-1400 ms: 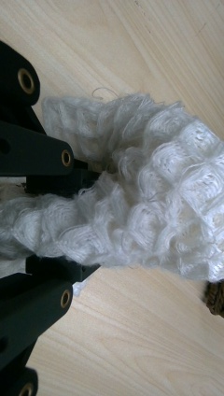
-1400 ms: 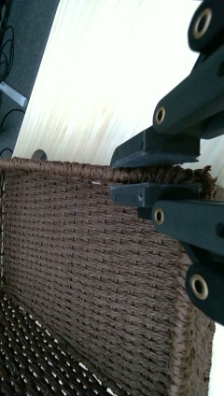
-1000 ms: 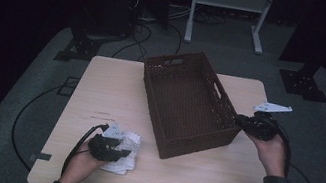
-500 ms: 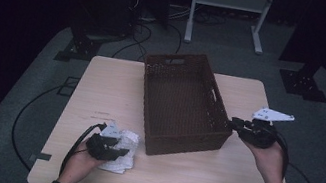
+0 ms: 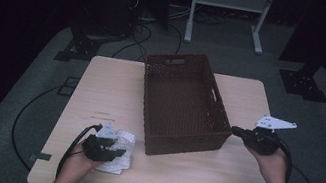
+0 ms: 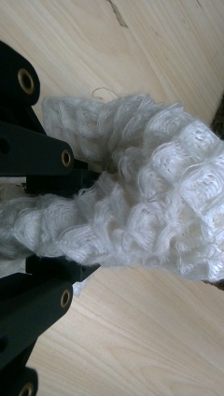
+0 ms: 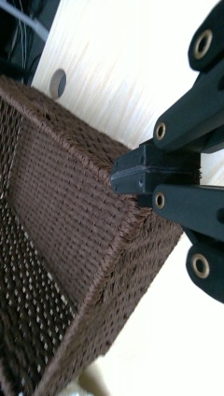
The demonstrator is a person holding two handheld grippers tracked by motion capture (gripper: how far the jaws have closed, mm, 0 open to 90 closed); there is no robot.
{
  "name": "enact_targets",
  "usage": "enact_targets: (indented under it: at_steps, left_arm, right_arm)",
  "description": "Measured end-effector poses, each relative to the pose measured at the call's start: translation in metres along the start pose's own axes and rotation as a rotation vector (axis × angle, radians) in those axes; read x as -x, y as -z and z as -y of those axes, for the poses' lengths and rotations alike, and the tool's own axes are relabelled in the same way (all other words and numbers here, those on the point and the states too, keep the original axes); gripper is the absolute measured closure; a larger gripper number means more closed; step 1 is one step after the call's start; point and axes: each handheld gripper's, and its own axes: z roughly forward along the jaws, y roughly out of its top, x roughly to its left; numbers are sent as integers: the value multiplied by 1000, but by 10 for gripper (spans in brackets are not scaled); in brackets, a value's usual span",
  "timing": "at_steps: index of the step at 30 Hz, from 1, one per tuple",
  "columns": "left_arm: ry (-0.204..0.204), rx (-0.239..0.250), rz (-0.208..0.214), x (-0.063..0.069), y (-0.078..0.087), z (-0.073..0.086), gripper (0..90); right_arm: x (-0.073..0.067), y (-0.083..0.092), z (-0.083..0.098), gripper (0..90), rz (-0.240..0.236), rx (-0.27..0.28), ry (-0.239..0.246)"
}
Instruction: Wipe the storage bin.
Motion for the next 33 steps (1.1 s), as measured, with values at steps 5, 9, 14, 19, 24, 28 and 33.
enact_targets:
  at_steps: [5,9,14,19,24,28,33]
  left_arm:
    - [16,2,-14,0,4,4,682]
    - [18,0,-19,0,7,6,682]
    - [16,0,-17,1,7,7,682]
    - [17,3,-18,1,7,8,682]
    - [15,0,-18,2,8,7,683]
    - [8,-3,-14,3,6,6,682]
    - [5,-6,-12,3,6,7,683]
  right_arm:
    - [-5,0,1,895,-33,3,13]
    - [-17,0,0,895,-66,-11,40]
    - [-39,-3,-1,894,-96,-16,84]
    - [-50,-5,-1,894,-120,-13,92]
    - [-62,-9,-4,894,-147,-19,110]
    - [-73,-14,-6,894,-176,-17,125]
    - [-86,-20,-9,894,-202,-18,147]
